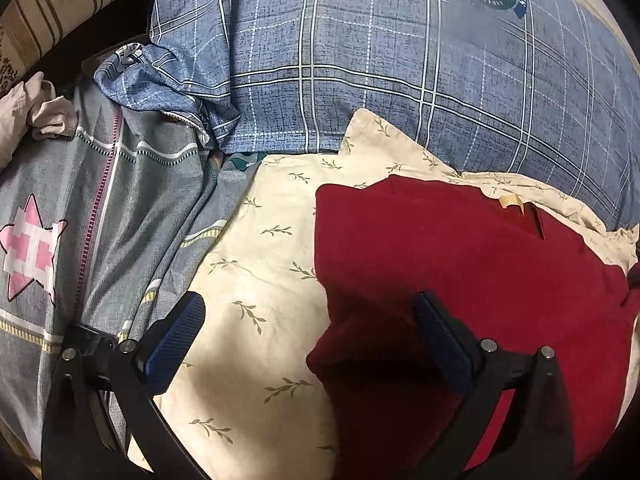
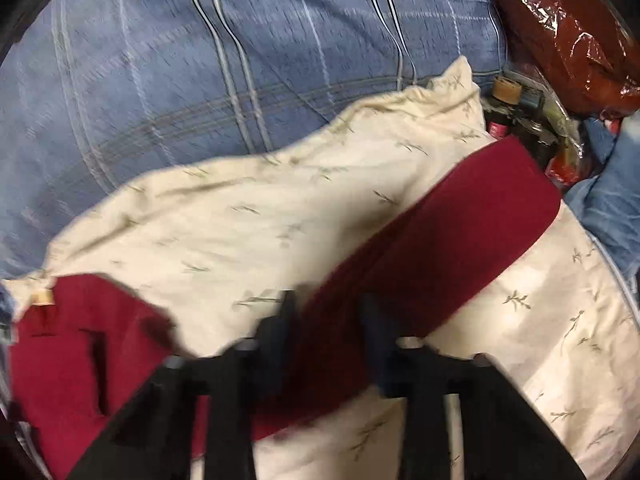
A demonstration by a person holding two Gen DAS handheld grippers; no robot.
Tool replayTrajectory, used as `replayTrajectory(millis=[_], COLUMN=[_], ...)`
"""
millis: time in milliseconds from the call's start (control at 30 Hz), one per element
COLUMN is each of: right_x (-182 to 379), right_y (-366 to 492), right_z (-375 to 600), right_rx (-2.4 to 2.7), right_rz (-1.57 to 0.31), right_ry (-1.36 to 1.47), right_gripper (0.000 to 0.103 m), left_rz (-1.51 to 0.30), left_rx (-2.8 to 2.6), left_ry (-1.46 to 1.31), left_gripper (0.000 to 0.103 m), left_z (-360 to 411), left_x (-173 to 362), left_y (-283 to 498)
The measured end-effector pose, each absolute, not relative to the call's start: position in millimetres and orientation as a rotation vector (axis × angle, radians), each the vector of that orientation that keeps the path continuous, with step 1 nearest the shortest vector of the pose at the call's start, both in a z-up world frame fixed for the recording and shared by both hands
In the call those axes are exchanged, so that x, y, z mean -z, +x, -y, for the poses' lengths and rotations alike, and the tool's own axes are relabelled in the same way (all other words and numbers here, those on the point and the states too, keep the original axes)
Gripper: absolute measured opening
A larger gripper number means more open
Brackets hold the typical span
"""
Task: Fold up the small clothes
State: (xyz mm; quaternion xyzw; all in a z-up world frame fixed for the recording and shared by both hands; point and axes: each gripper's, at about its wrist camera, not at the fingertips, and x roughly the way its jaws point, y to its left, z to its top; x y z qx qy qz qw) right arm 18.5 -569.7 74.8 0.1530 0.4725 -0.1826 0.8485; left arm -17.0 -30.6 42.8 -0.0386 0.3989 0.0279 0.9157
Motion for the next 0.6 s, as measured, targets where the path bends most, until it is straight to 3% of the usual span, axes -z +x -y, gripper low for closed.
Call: replayTrajectory(millis=[300,467,500,600], right_x=[-192.4,-194.9,-187.0,-158.1], right_y=[-15.1,-18.7,-18.2,-19.8], right_z=[456.4,341.5,333.7,329.8], right_rx=[-0.042,-0.4,-0.395,-0.356], right_rz=[-0.704,-0.735,-0.751,-0.82], right_ry=[0.217,0.02,-0.014,-0.03], right_gripper=[0.006,0.008,0.014,0.05], left_rz=[-0.791,-0.775,-0.775,-0.773], left_rx=[-0.076,-0.088,-0.089,-0.086], left_ry=[-0.105,-0.134,-0.138,-0.152], left_gripper=[0.103,0.103,0.103,0.103], left_z=[24.8,17.4,16.1,13.9], left_x=[-48.5,-51.3,-51.5,-53.1], left_y=[-20.4,-20.9,-21.0,-21.5])
